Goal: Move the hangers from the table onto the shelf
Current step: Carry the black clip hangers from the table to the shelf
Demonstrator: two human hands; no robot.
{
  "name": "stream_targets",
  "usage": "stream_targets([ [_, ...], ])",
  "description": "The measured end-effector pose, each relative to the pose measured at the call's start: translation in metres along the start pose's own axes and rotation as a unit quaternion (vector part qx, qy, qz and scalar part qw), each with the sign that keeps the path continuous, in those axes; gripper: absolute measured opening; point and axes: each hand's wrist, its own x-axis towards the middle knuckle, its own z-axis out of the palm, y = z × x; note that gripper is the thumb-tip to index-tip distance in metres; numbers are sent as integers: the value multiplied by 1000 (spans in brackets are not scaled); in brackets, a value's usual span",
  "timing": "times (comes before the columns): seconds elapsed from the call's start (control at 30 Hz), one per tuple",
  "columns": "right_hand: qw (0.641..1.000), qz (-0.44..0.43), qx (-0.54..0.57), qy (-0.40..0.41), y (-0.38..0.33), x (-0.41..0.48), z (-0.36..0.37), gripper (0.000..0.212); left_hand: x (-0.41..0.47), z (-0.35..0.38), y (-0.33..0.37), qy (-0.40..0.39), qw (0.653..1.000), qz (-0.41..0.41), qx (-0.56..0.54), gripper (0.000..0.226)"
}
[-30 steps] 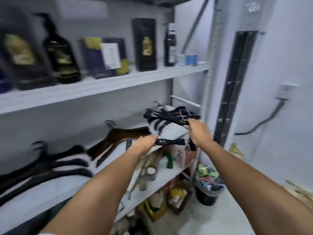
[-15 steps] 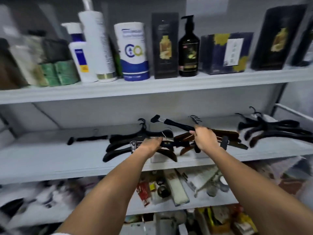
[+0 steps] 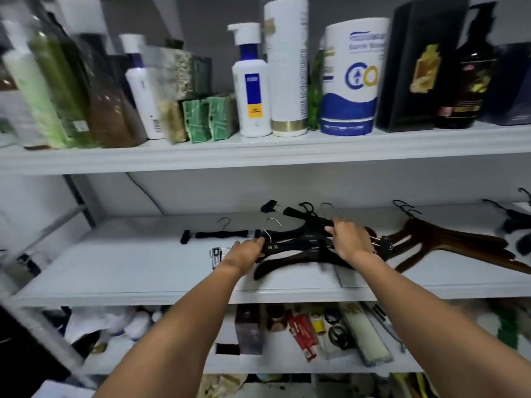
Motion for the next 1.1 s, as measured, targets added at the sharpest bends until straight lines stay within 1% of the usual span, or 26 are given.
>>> stream_targets([
  [0.1,1000,9,16,13,-38,10,10,27,-7,5,-45,15,1000,-7,-20,19],
  [0.17,1000,10,19,19,-61,15,18,28,-12,9,-69,11,1000,-14,-22,21],
  [0.27,1000,11,21,15,-88,24,29,24,-18,19,-99,1,999,-25,-42,21],
  [0.4,1000,16,20,-5,-113,40,40,23,-17,28,-129,-10,997,-50,-60,21],
  [0.53,1000,9,6,-8,-121,60,53,25,-7,33,-146,-24,995,-73,-63,21],
  [0.63,1000,-1,3,-5,-124,76,62,30,5,36,-155,-27,994,-87,-54,22],
  [0.77,1000,-10,20,-5,-125,104,82,28,23,36,-163,-34,992,-114,-34,27],
  [0.87,999,-33,-1,-13,-125,127,95,29,36,36,-170,-51,990,-125,-29,27],
  [0.97,998,-45,18,-48,-125,151,106,29,53,38,-180,-59,988,-136,-43,26],
  [1.07,995,-50,46,-75,-125,172,116,28,68,39,-188,-50,984,-148,-83,24],
  [1.1,994,-54,53,-81,-125,177,119,28,72,41,-189,-50,986,-141,-74,22],
])
